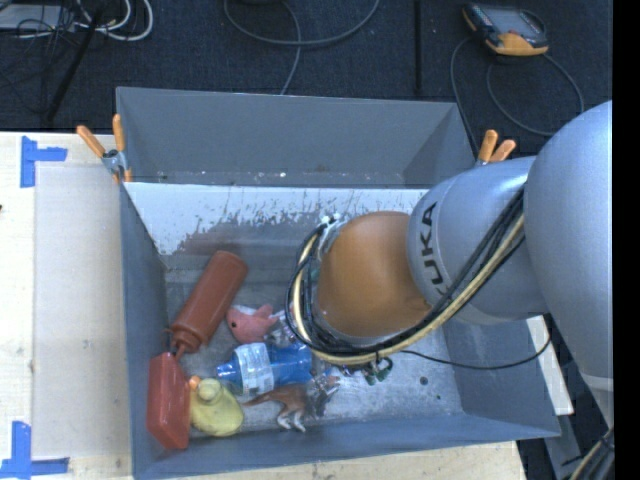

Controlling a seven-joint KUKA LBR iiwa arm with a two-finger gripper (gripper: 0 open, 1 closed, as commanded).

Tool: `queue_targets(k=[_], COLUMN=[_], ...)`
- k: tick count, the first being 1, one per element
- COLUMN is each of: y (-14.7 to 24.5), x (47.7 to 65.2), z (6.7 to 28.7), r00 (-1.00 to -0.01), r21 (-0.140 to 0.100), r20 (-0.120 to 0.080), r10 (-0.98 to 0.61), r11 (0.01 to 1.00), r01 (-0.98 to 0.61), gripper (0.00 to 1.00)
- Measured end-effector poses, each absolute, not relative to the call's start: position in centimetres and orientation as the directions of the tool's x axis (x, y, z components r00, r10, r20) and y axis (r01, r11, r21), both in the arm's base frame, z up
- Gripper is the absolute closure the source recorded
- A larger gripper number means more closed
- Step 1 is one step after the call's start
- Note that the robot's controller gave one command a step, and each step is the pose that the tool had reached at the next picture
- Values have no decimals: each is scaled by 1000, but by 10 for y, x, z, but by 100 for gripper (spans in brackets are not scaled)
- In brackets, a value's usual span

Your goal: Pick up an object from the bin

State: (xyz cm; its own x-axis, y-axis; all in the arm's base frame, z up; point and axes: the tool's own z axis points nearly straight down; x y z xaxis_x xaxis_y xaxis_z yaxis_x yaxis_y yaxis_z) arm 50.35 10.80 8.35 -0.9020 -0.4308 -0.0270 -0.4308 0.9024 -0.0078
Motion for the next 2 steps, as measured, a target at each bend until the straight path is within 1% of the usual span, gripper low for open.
queue_targets(k=[1, 2], y=[108, 108], x=[504, 504], z=[85, 85], r00=[-903, -903], r21=[-8, -8], r20=[-26, -26], r10=[-429, -429], r11=[903, 903], r01=[-429, -429], gripper=[100, 100])
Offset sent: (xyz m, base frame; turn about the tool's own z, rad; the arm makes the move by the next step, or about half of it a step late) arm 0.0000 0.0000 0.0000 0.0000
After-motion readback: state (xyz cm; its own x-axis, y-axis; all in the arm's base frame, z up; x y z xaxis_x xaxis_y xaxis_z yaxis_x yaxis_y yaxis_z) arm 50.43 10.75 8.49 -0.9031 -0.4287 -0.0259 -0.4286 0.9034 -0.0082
